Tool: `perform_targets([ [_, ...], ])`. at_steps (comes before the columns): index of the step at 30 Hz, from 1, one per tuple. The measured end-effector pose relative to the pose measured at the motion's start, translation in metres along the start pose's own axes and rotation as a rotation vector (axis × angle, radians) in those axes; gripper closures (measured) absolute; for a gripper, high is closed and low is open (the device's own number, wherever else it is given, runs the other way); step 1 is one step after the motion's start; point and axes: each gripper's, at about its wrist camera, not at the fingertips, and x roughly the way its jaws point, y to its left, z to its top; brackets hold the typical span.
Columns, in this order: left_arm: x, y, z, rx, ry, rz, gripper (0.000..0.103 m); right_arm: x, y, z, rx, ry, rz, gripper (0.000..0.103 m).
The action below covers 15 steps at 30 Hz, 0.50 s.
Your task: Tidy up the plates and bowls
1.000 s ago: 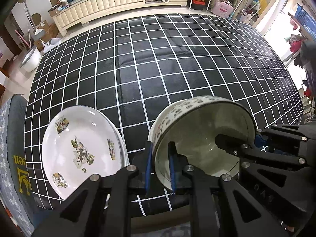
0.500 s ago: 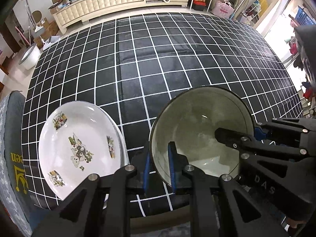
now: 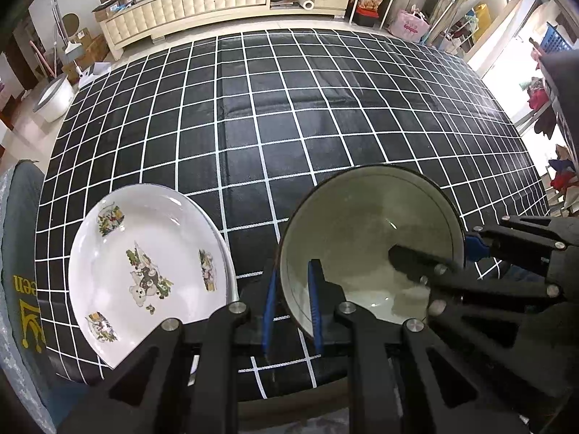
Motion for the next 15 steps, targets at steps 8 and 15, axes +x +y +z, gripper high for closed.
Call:
perform_targets([
  [8, -0.008, 0.006, 0.006, 0.001, -0.038, -0.036, 0.090, -0.004, 0.000, 0.006, -0.003, -0.012, -0.047, 0.056],
  [15, -0.006, 0.005, 0.006, 0.001, -0.038, -0.050, 0.090, -0.013, -0.014, 0.001, 0.050, -0.063, -0.064, 0.048],
])
